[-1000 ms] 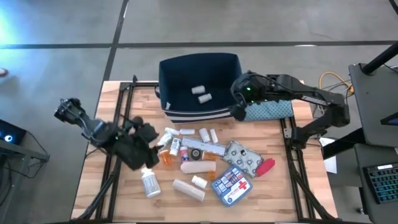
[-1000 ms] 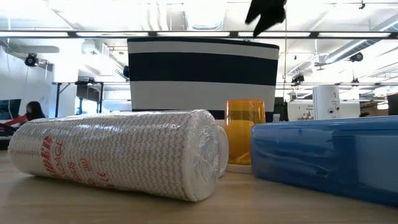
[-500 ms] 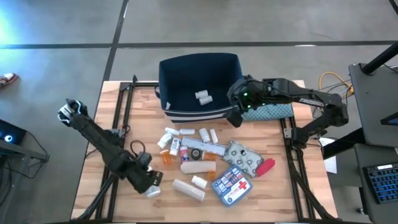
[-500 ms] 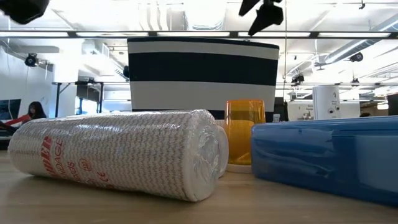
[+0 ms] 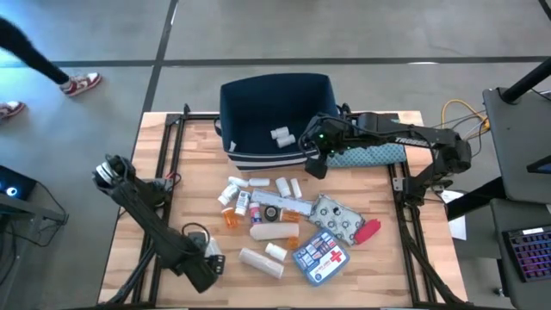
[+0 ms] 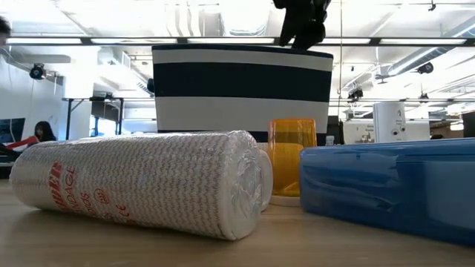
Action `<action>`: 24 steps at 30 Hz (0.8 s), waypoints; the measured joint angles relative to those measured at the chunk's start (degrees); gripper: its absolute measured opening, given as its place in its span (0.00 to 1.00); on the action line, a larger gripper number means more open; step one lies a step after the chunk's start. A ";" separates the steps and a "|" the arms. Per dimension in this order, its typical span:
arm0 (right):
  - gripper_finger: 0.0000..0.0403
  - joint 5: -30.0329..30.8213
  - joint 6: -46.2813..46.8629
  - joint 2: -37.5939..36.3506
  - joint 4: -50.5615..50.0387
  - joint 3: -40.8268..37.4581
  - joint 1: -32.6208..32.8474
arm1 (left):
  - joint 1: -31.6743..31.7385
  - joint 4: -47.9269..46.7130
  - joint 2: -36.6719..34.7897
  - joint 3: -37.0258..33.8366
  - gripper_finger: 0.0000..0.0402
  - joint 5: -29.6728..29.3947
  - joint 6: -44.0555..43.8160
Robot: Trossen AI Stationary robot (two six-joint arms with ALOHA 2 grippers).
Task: Pick & place medical supplies in basket/bin
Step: Put the white medicine bottle into the blue bin
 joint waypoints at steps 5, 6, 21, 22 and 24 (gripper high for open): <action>0.95 0.18 -1.42 -0.29 0.02 0.00 0.00 | 0.74 -0.16 3.05 2.48 0.84 -2.51 -0.02; 0.95 0.28 -1.56 -0.35 0.00 0.00 -0.01 | 0.94 -0.13 3.16 2.83 0.84 -2.81 -0.04; 0.95 1.54 -4.80 -0.39 -0.19 0.00 -0.04 | 2.60 -13.54 2.98 9.41 0.84 -13.01 44.40; 0.95 1.55 -4.82 -0.39 -0.15 0.00 -0.04 | 3.19 -13.39 2.98 8.67 0.84 -13.21 49.42; 0.95 1.60 -4.82 -0.39 -0.07 0.00 -0.04 | 4.58 -13.59 2.98 6.51 0.84 -13.18 57.58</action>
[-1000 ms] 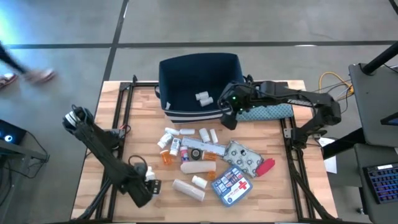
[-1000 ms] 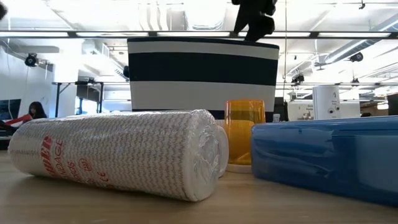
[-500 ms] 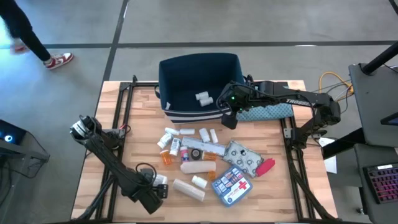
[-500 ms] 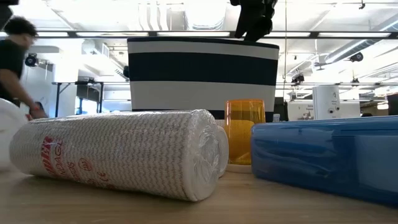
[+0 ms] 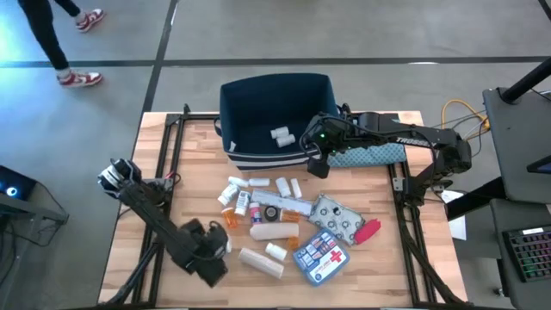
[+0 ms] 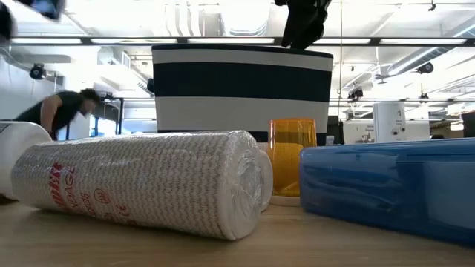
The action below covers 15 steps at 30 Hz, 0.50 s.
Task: Pick & place medical supplies in basket/bin
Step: Put the white medicine bottle into the blue bin
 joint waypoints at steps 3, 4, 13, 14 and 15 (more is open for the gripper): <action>0.95 -0.02 0.90 0.00 -0.01 0.00 0.00 | 2.40 1.42 -0.04 -4.20 0.84 0.04 7.67; 0.95 -0.03 1.30 0.00 -0.02 0.00 0.00 | 3.26 2.84 -0.07 -6.08 0.84 0.29 8.56; 0.95 -0.07 3.98 0.00 -0.14 0.00 0.04 | 8.37 24.15 -0.68 -19.49 0.84 9.68 13.46; 0.95 -0.07 4.22 0.00 -0.17 0.00 0.04 | 8.50 24.01 -0.79 -19.62 0.83 9.72 13.48; 0.95 -0.07 4.46 0.00 -0.15 0.00 0.04 | 8.53 23.56 -0.90 -19.61 0.82 9.70 13.55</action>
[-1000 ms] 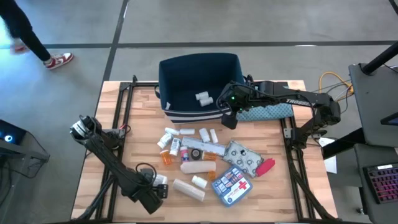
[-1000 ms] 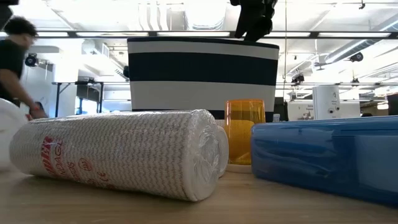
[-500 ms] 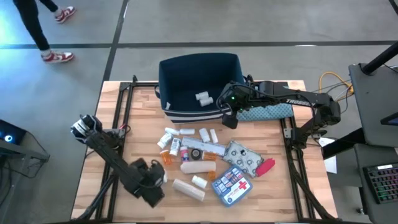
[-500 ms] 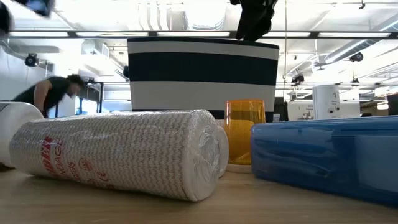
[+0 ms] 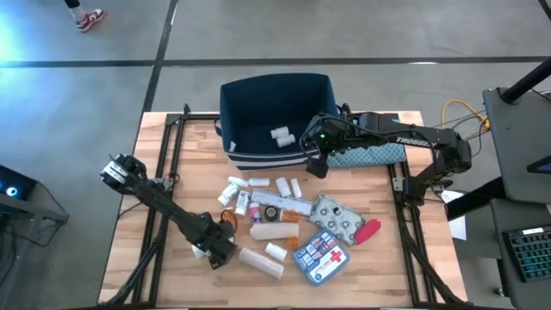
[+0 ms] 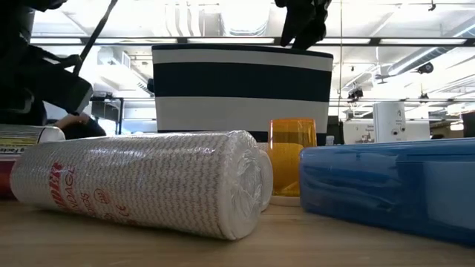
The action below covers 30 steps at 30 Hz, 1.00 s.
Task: Pick & place medical supplies in basket/bin
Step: Put the white medicine bottle into the blue bin
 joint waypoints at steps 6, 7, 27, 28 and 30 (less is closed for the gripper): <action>0.95 0.21 -0.64 -0.75 0.33 0.00 0.00 | 0.00 -5.71 -5.50 3.70 0.61 1.29 -0.50; 0.95 0.88 -0.98 -1.19 0.53 0.00 0.00 | 0.00 -7.54 -7.05 5.15 0.58 1.16 -1.23; 0.95 10.58 -3.64 -12.67 9.86 0.00 -1.20 | 39.05 22.87 -28.82 22.33 0.63 -42.30 48.48; 0.95 10.58 -3.18 -12.75 9.84 0.00 -1.16 | 42.88 24.27 -27.63 22.34 0.65 -39.71 49.84; 0.95 10.52 -1.76 -12.89 9.47 0.00 -1.14 | 49.18 23.20 -24.99 23.27 0.69 -34.29 49.82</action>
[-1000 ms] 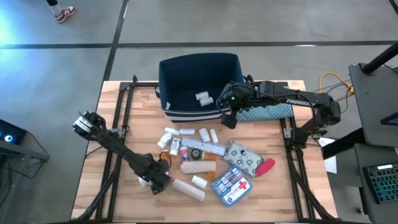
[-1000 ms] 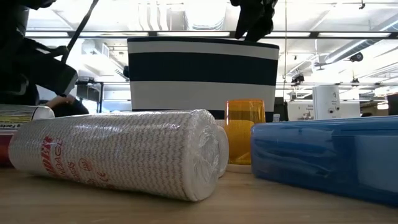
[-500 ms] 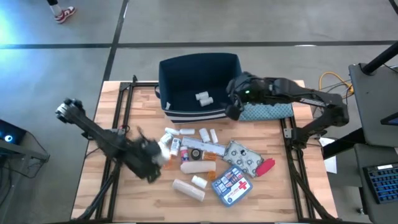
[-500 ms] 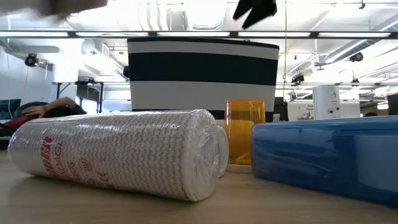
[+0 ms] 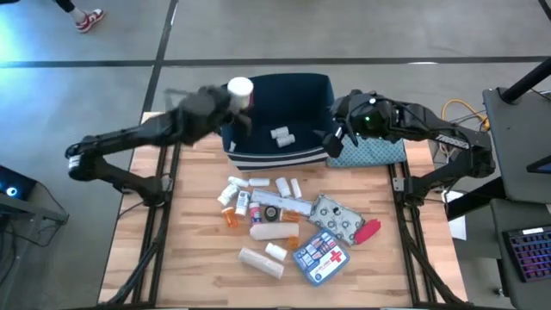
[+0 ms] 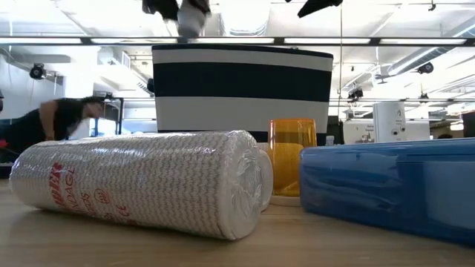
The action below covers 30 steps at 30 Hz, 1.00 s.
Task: Pick & place medical supplies in basket/bin
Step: Put the white medicine bottle into the blue bin, then put the orange medicine bottle into the blue bin
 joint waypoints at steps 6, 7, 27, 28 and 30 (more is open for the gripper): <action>0.95 -0.02 3.73 -0.12 -3.80 0.00 0.04 | 3.28 -16.16 5.59 10.38 0.85 6.29 -2.47; 0.95 -0.03 4.17 -0.12 -4.38 0.00 0.14 | 2.38 -20.26 6.01 13.24 0.87 6.02 -2.45; 0.95 -0.01 5.61 1.17 -5.19 -0.31 0.37 | -45.70 -57.44 7.62 -2.06 0.90 7.36 -93.89; 0.95 -0.01 5.74 1.16 -5.15 -0.31 0.37 | -47.14 -53.01 7.70 -5.23 0.90 7.22 -98.22; 0.95 -0.01 5.65 1.13 -5.18 -0.31 0.37 | -48.95 -44.17 7.69 -11.36 0.90 6.71 -105.24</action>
